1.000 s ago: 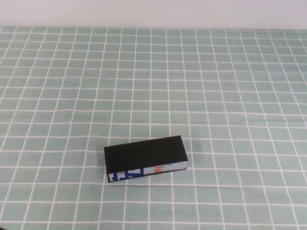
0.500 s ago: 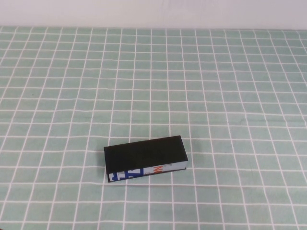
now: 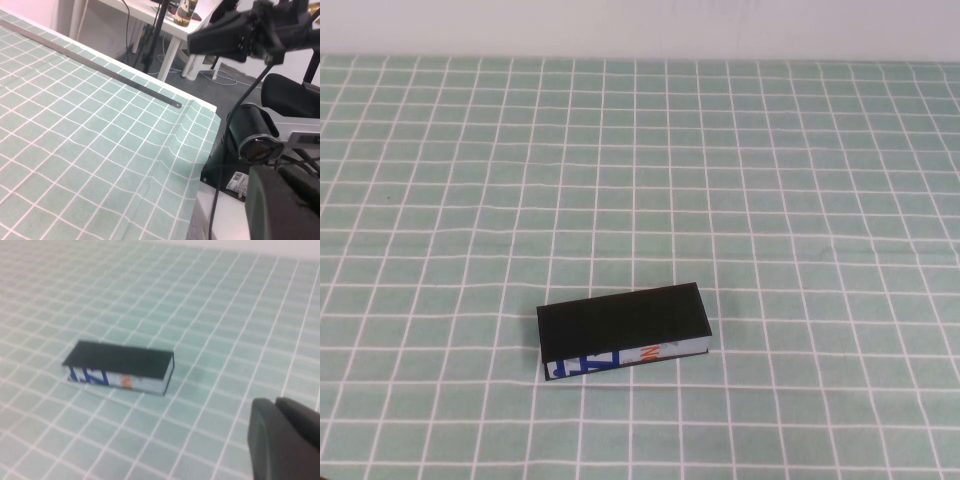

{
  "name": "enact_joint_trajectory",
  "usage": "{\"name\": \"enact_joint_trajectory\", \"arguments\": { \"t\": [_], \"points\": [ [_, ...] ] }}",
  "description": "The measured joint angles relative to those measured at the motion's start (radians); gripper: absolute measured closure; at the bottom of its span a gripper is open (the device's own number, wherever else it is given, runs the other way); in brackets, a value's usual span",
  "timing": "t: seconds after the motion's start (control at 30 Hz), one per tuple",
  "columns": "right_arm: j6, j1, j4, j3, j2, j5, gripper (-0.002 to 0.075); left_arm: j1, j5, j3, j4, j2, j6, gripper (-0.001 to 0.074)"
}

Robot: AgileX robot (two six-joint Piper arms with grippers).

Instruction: Return glasses to glasses case

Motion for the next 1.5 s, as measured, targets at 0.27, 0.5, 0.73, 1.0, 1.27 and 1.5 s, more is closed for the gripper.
{"name": "enact_joint_trajectory", "arguments": {
  "t": [0.27,0.5,0.73,1.0,1.27,1.5],
  "points": [
    [0.000,0.000,0.006,0.053,-0.002,0.027,0.0738,0.000,0.000,0.000,0.000,0.000,0.000,0.0737],
    [0.000,0.000,0.008,0.098,-0.002,0.047,0.0738,0.000,-0.032,0.000,0.066,0.000,0.027,0.0737],
    [0.000,0.000,0.008,0.100,-0.002,0.073,0.0738,0.000,-0.298,0.000,0.225,0.000,0.023,0.0737],
    [0.000,0.000,0.010,0.100,-0.002,0.075,0.0738,0.045,-0.371,0.016,0.536,0.000,-0.199,0.0737],
    [0.000,0.000,0.051,0.100,-0.002,0.077,0.0738,0.337,-0.382,0.077,0.697,0.000,-0.484,0.0737],
    [0.000,0.000,0.055,0.100,-0.002,0.077,0.0739,0.482,-0.389,0.228,0.863,-0.042,-0.506,0.0737]
  ]
}}
